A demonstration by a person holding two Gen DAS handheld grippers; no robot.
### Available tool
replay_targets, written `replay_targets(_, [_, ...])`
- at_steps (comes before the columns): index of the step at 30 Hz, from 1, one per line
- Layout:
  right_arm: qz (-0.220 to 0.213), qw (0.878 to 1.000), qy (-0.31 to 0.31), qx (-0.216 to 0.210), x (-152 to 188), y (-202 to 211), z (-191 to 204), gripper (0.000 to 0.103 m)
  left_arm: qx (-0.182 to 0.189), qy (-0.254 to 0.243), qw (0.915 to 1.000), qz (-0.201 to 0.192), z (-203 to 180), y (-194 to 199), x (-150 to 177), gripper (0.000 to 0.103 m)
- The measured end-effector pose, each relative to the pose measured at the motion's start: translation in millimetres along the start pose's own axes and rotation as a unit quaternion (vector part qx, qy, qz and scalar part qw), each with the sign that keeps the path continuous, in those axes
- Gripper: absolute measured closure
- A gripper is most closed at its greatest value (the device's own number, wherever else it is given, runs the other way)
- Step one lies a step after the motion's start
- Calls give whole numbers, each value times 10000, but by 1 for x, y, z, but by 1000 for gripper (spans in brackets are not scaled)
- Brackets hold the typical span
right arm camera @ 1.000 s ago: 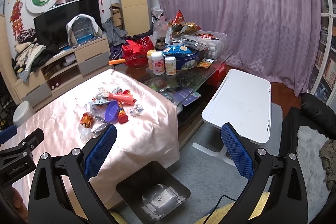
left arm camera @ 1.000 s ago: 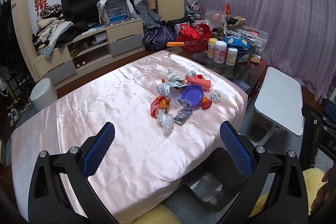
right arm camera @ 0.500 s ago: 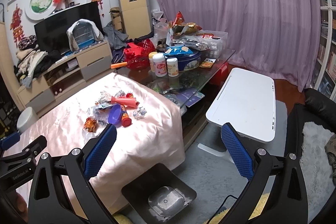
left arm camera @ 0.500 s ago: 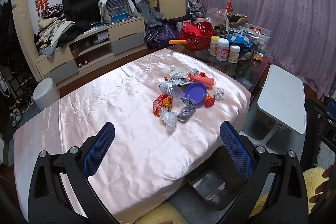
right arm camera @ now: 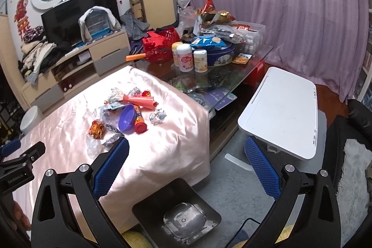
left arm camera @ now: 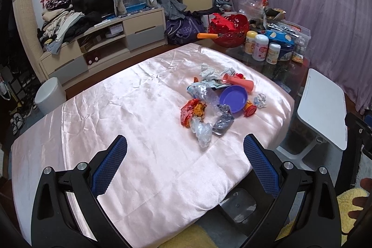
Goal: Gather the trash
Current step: 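Grasp the orange M&M's tube with the right tool while the left tool grasps the clear plastic bag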
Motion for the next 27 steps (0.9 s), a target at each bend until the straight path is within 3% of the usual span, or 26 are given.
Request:
replay_targets(8, [794, 9966, 24, -225, 13, -66, 7, 3, -11, 25, 9975, 707, 13, -59, 12, 8])
replay_targets(15, [978, 9946, 319, 110, 12, -110, 20, 5, 74, -128, 9953, 962, 5, -101, 11, 8])
replay_targets(17, [1062, 9936, 374, 19, 8, -127, 24, 15, 155, -179, 9947, 1004, 0, -110, 8, 8])
replay_targets(21, [1419, 9874, 268, -641, 5, -164, 34, 38, 382, -250, 9924, 1139, -9, -122, 8, 13])
replay_targets(25, [1587, 9821, 398, -932, 6, -190, 50, 40, 559, -225, 9898, 1294, -14, -136, 9, 27])
replay_targets(27, [1669, 9790, 420, -1095, 7, -200, 57, 50, 636, -222, 9884, 1358, -18, -142, 8, 33])
Point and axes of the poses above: each gripper's, at about its wrist camera, not at the fingertips, and y roughly against the way its jaws point, z to its left, x to its underside, the point moved 1 cm from there along -y, roughly the way its jaws point, and after that the axes turned 5 degrees about -x, right-handed, at the moved point
